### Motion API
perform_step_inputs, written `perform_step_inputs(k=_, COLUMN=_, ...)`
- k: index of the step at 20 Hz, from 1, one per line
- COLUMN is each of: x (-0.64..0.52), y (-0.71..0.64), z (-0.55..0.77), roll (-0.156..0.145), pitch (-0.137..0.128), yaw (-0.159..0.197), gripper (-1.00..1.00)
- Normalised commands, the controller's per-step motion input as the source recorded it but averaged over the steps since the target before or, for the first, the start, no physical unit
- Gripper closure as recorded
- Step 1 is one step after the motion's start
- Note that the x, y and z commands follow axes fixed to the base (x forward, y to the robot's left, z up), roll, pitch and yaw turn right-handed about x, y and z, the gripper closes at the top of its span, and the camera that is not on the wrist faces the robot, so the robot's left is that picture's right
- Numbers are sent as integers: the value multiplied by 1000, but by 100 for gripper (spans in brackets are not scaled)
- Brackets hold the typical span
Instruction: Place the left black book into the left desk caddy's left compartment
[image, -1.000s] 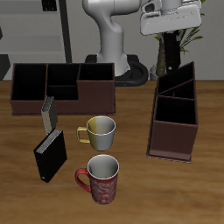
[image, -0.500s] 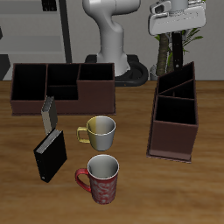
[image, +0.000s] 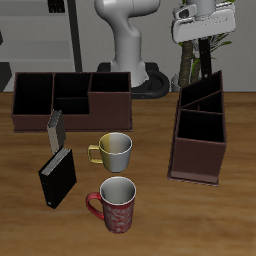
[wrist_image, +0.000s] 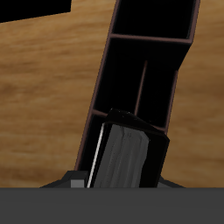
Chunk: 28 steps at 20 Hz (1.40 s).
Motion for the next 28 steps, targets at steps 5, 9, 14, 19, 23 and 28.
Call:
perform_step_inputs(k=5, x=36, y=104, z=-250, roll=-2, pitch=50, yaw=-9, gripper=100)
perform_step_inputs(k=9, x=17, y=19, z=-67, roll=6, pitch=12, yaw=-12, gripper=100)
perform_step_inputs(k=14, x=-98, y=128, z=-54, roll=34, pitch=6, yaw=2, gripper=100)
perform_step_inputs(k=19, x=-81, y=57, z=-102, roll=38, pitch=14, yaw=11, gripper=100)
perform_step_inputs(k=23, x=-3, y=-50, z=-30, roll=-9, pitch=9, yaw=-18, gripper=100)
perform_step_inputs(k=28, x=20, y=-49, z=-132, roll=1, pitch=27, yaw=-17, gripper=100)
